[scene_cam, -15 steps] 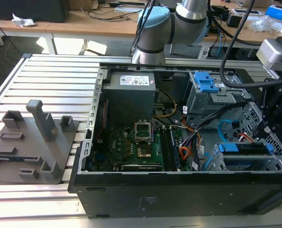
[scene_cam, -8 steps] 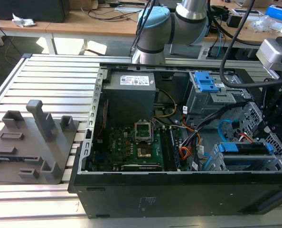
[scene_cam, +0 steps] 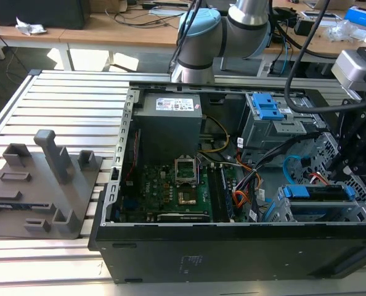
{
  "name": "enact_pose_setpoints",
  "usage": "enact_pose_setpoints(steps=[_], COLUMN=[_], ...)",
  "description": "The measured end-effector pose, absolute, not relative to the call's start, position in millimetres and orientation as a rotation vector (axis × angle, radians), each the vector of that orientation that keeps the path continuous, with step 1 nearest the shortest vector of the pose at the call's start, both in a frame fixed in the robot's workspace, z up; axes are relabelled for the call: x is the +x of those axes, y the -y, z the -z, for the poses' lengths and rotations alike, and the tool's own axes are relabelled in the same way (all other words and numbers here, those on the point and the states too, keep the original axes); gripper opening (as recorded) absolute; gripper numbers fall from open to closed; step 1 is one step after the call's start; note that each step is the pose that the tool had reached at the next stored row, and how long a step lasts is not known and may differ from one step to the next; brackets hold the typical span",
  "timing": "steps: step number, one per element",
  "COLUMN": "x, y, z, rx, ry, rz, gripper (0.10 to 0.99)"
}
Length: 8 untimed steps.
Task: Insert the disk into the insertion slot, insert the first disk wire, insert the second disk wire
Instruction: 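Insert the second disk wire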
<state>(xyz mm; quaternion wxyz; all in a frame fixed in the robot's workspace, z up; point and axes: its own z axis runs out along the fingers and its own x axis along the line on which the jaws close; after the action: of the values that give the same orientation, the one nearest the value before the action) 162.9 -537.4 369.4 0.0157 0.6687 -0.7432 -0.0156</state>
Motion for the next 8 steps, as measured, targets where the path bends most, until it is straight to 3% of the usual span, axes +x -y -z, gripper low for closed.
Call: enact_pose_setpoints(steps=[8], x=[158.9], y=[514.6], z=[-369.4], rx=[2.081], ry=[2.310], rz=[0.048], gripper=[0.239])
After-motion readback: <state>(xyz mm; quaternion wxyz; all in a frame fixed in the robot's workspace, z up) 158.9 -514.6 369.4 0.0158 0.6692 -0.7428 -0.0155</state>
